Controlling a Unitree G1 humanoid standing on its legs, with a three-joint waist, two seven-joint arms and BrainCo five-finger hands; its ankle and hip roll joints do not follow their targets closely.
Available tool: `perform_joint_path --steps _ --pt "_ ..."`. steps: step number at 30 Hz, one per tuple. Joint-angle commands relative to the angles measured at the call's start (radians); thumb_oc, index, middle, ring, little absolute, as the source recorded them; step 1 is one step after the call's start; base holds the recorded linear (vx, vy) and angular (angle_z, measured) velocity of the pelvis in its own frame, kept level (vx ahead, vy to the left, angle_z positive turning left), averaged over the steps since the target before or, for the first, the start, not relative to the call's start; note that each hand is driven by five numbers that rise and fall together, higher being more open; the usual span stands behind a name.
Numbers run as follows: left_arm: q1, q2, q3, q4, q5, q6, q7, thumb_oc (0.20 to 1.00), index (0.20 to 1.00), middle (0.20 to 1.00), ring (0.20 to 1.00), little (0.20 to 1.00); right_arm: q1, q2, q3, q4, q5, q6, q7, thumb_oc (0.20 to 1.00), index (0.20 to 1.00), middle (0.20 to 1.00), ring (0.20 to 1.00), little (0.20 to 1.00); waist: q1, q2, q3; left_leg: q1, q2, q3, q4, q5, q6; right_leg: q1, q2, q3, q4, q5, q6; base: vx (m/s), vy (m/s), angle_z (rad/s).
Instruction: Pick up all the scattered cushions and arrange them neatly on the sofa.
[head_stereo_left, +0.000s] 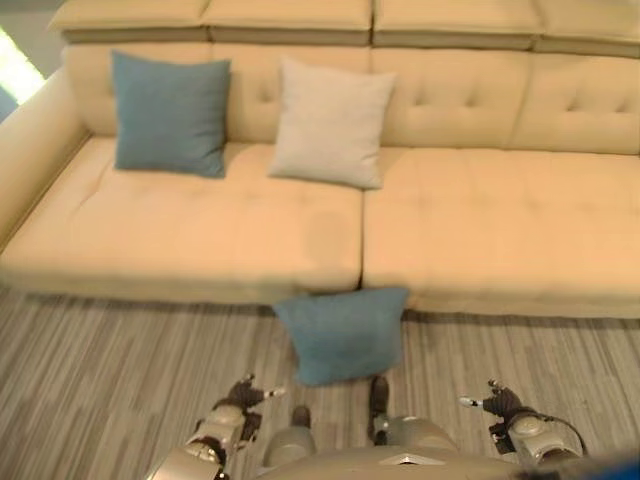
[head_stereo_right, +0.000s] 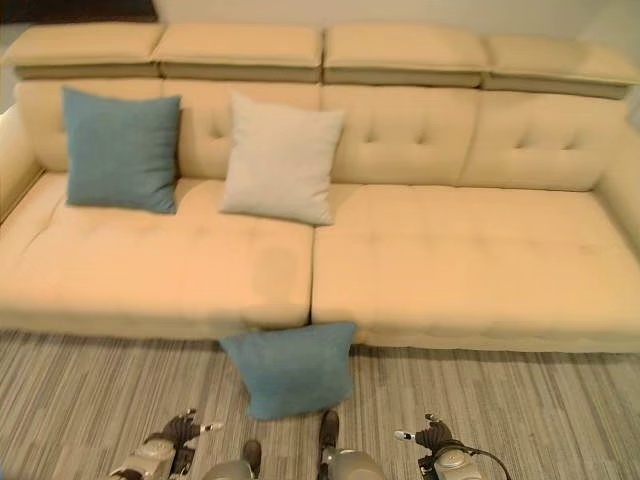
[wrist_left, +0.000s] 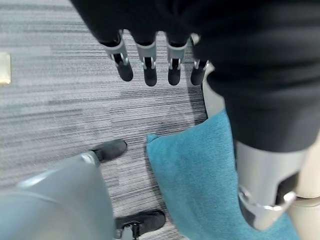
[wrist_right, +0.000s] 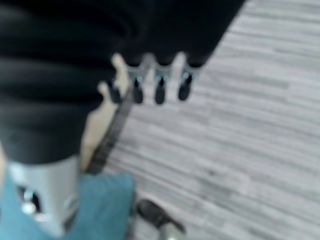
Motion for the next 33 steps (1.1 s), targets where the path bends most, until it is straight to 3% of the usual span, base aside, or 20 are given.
perform_joint_path --steps 1,7,16,27,33 --pt "0.015 0.023 -0.011 0.004 0.006 -0.017 0.004 1.000 1.000 1.000 1.000 1.000 -0.025 -0.002 0.017 -0.008 0.027 -0.019 -0.021 1.000 1.000 1.000 1.000 1.000 -0.036 -0.018 0.006 0.009 -0.052 0.021 0.047 -0.128 0.061 0.039 -0.025 0.079 0.153 -0.258 0.056 -0.02 0.234 -0.46" --pt "-0.069 0.065 -0.013 -0.073 -0.042 -0.053 0.052 1.000 1.000 1.000 1.000 1.000 -0.111 -0.008 0.045 -0.045 0.048 -0.031 -0.041 1.000 1.000 1.000 1.000 1.000 -0.002 -0.010 0.055 -0.108 -0.069 0.062 0.100 -0.135 0.081 -0.108 -0.057 0.116 0.222 -0.241 0.061 -0.02 0.130 -0.50" --pt "-0.196 0.101 -0.003 -0.174 -0.172 -0.110 0.172 1.000 1.000 1.000 1.000 1.000 -0.248 -0.039 0.050 -0.085 0.122 -0.059 -0.127 1.000 1.000 1.000 1.000 1.000 0.024 -0.018 0.124 -0.314 -0.067 0.034 0.183 -0.120 0.078 -0.306 -0.077 0.104 0.304 -0.237 0.059 -0.01 -0.047 0.08" --pt "-0.429 0.142 -0.014 -0.182 -0.316 -0.145 0.242 1.000 1.000 1.000 1.000 1.000 -0.508 -0.123 0.021 -0.149 0.211 -0.106 -0.278 1.000 1.000 1.000 1.000 1.000 -0.016 -0.026 0.155 -0.687 -0.051 0.004 0.308 -0.108 0.084 -0.692 -0.082 0.130 0.466 -0.253 0.046 -0.01 -0.058 0.06" --pt "-0.588 0.170 -0.074 -0.161 -0.287 -0.134 0.265 1.000 1.000 1.000 1.000 1.000 -0.637 -0.150 0.018 -0.176 0.245 -0.136 -0.339 1.000 1.000 1.000 1.000 1.000 -0.055 -0.023 0.122 -0.917 -0.043 -0.011 0.385 -0.118 0.092 -0.921 -0.080 0.152 0.541 -0.255 0.049 0.02 -0.041 -0.02"
